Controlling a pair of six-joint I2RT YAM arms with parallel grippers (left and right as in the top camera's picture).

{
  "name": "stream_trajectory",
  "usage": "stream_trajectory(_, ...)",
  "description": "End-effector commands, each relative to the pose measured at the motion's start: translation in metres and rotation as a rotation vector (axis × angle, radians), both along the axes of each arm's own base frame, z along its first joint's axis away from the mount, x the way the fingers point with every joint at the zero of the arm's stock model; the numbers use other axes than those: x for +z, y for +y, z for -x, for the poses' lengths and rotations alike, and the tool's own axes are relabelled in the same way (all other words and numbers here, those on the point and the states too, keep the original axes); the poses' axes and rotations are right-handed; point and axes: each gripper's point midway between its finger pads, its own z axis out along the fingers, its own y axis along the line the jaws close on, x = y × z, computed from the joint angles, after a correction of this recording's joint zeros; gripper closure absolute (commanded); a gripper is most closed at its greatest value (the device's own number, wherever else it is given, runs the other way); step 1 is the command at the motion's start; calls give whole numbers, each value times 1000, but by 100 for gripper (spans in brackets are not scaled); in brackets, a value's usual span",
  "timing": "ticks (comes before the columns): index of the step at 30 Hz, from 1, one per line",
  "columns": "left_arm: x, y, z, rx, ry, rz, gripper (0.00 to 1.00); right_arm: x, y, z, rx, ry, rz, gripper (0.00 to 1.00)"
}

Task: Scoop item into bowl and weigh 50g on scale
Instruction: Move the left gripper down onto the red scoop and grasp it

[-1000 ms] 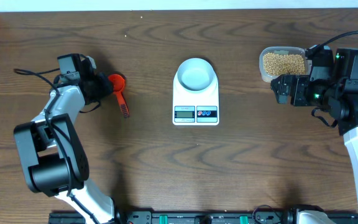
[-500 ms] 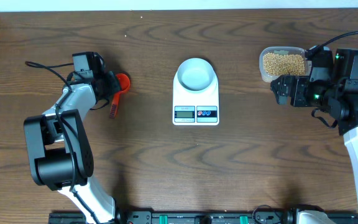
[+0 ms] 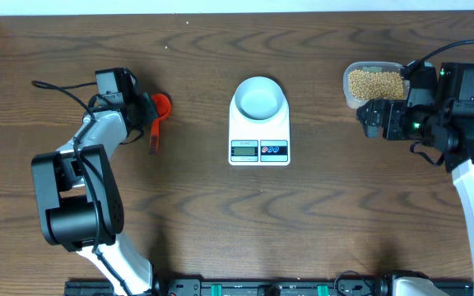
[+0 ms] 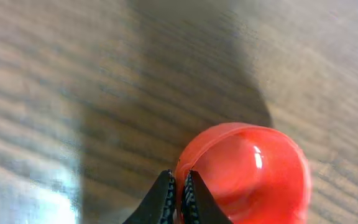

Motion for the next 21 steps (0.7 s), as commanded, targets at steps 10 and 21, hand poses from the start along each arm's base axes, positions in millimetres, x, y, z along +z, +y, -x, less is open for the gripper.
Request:
stream_trajectory(10, 2, 5, -19, -77, -80, -83, 56, -3, 3, -1, 7, 26, -7, 1)
stream_trajectory(21, -21, -5, -27, -131, -97, -40, 57, -3, 3, -1, 7, 25, -7, 1)
